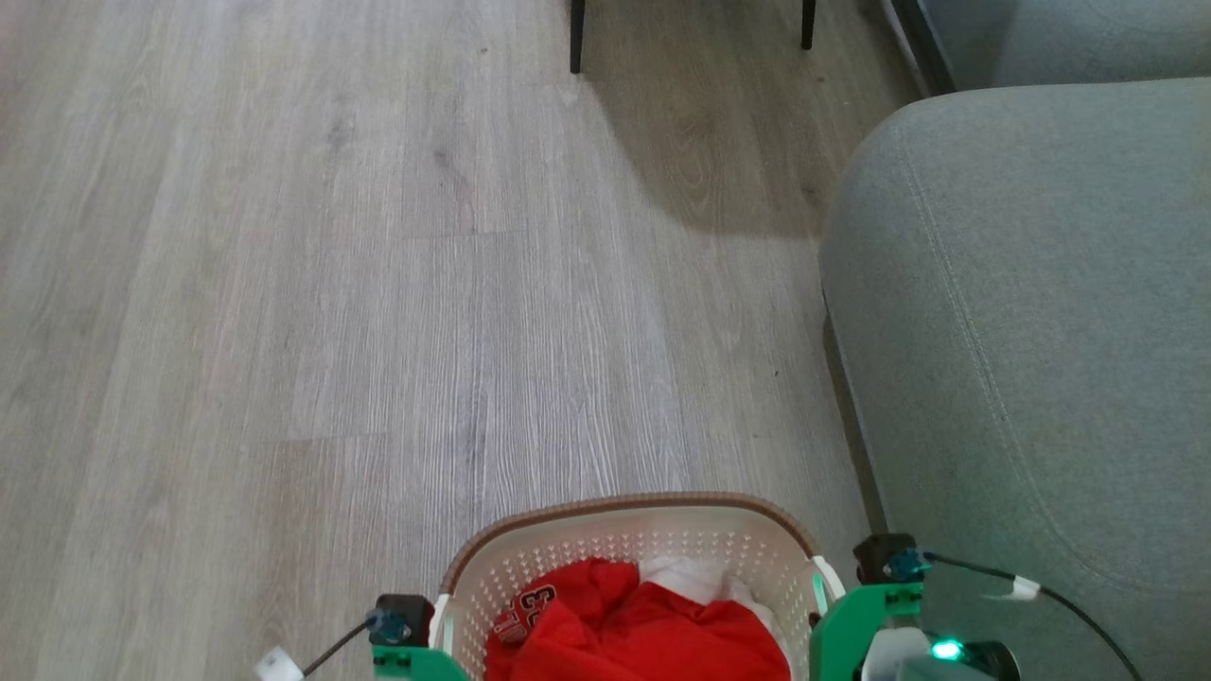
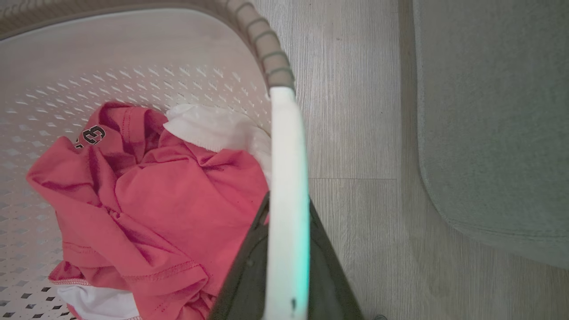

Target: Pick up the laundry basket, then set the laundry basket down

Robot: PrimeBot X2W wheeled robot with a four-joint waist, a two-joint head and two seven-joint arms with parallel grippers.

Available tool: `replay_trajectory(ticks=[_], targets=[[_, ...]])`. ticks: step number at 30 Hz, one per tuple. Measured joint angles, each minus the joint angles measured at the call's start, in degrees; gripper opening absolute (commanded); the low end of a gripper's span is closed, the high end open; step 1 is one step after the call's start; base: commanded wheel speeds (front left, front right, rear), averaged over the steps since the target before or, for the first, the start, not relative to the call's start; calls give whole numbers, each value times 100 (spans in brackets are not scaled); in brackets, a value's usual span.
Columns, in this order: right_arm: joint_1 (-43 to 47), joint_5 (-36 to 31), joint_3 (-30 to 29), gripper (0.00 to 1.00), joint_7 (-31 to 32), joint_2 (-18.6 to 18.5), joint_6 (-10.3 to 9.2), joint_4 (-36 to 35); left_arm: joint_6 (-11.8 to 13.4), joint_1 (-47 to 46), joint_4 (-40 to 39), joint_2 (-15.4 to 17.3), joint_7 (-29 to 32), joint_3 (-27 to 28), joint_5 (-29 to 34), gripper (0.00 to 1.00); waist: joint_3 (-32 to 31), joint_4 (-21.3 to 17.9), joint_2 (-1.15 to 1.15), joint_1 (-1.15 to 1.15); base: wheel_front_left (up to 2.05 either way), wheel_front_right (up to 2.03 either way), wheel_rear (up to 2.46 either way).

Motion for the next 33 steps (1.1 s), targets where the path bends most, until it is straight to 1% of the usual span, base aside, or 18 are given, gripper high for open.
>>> replay_trajectory(ticks=[13, 18, 25, 33], targets=[[-100, 193, 229, 0, -77, 0, 0, 44, 34, -82, 32, 0, -52, -154, -147, 0, 103, -30, 0, 0, 0, 0, 0], [-327, 235, 296, 0, -100, 0, 0, 76, 49, -209, 32, 0, -129, -164, -168, 0, 265, -30, 0, 0, 0, 0, 0], [-809, 266, 371, 0, -183, 0, 0, 135, 49, -717, 71, -1, -194, -172, -168, 0, 642, -22, 0, 0, 0, 0, 0], [-1599, 265, 380, 0, -307, 0, 0, 213, 47, -1506, 156, 0, -356, -165, -167, 0, 1279, -21, 0, 1, 0, 0, 0]])
